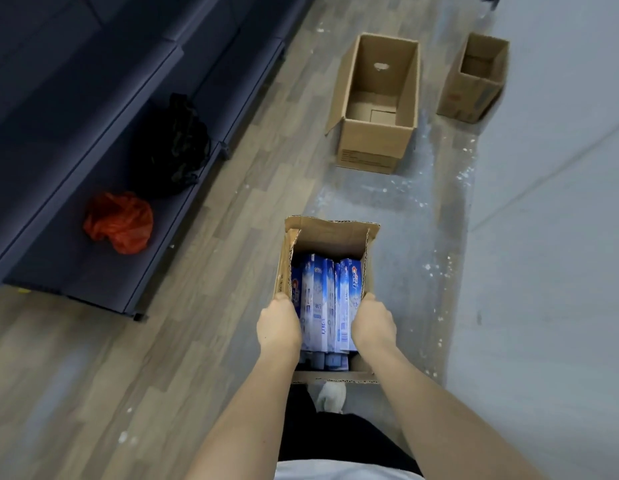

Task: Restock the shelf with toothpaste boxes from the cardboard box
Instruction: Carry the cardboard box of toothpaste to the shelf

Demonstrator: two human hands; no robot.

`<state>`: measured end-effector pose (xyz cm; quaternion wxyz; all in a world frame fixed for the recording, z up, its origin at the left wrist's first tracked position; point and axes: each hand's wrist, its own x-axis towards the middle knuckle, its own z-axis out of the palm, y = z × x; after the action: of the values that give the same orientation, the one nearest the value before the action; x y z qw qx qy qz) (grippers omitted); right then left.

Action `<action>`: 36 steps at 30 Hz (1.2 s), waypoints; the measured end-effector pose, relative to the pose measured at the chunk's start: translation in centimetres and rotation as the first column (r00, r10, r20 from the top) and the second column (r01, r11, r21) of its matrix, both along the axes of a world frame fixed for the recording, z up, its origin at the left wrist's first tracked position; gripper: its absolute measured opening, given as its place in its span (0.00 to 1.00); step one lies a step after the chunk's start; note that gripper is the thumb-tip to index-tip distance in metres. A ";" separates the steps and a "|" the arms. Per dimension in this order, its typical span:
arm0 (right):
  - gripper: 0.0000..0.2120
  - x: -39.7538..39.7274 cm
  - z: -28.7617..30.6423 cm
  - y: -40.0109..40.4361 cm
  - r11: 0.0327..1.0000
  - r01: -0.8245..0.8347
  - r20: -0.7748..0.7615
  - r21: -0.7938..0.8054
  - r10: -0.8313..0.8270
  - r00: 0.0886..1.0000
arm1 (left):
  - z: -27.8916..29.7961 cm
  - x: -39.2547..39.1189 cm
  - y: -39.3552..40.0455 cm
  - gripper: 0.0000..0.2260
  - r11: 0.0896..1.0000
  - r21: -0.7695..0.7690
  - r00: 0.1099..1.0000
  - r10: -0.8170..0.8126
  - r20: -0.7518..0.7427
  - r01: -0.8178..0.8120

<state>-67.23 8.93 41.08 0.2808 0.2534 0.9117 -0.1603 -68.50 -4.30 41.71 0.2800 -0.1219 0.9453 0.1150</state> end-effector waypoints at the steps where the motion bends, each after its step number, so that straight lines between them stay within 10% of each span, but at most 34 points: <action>1: 0.15 -1.2 0.0 0.2 1.000 -0.011 -0.002 0.000 0.011 1.000 | -0.1 -1.0 0.1 0.14 1.000 0.002 1.000 0.013 0.000 -0.013; 36: 0.16 -55.3 -2.2 -6.8 0.803 -0.596 -0.045 0.001 0.595 0.802 | -1.8 -47.3 -4.7 0.14 0.814 0.026 0.814 0.581 -0.009 -0.581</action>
<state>-122.50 2.12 38.84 0.2988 -0.0508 0.9500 -0.0754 -115.76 -9.03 39.90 0.2250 -0.4005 0.8639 0.2063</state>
